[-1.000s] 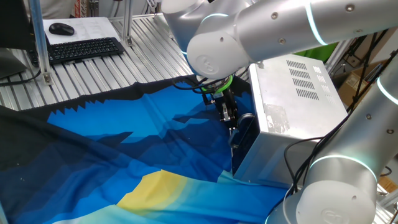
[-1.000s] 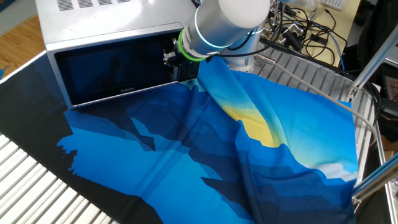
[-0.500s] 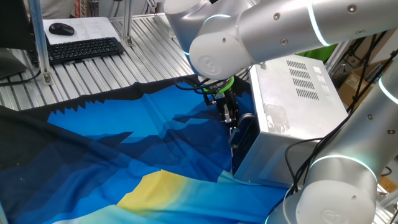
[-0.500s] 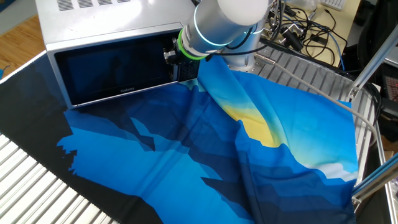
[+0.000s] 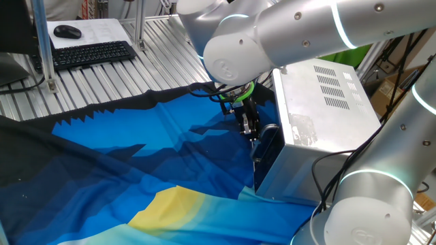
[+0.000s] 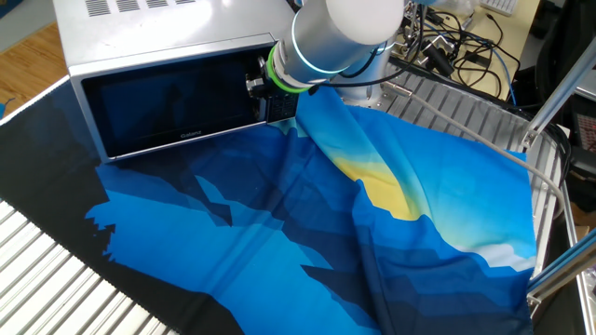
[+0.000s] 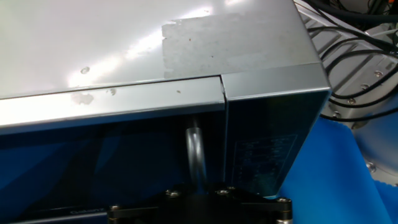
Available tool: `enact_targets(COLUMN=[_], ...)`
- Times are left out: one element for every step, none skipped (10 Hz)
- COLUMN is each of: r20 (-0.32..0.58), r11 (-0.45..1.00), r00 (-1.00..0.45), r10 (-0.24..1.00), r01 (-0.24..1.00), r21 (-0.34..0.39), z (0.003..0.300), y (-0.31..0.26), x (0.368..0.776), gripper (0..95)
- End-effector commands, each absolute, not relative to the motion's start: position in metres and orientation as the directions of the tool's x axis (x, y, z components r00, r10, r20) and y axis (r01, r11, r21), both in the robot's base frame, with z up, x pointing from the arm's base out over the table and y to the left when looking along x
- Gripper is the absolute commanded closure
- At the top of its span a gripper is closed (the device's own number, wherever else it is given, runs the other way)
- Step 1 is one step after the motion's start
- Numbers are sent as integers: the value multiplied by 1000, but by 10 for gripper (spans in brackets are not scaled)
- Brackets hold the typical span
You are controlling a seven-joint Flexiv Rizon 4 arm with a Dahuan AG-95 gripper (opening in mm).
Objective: Open the microwave door
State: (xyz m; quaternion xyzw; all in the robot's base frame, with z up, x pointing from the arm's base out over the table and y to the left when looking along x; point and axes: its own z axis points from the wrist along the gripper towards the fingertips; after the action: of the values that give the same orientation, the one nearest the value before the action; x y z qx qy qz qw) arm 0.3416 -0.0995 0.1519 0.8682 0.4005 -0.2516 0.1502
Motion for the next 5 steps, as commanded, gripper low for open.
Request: enact_targets(r20=[-558,-555,-556,-563,-565], r11=[-633,-636,-637,-641,-643], r00=[554,556,559,563,564], r10=[618,618,615,605,602], r01=[771,769,768,764,762], r21=[64,63,67,74,75], z=[153,153,152,150,149], y=[-99,-99,-99,-98,-98], x=[345,345,346,347,348], gripper=[950,950,950,950,950])
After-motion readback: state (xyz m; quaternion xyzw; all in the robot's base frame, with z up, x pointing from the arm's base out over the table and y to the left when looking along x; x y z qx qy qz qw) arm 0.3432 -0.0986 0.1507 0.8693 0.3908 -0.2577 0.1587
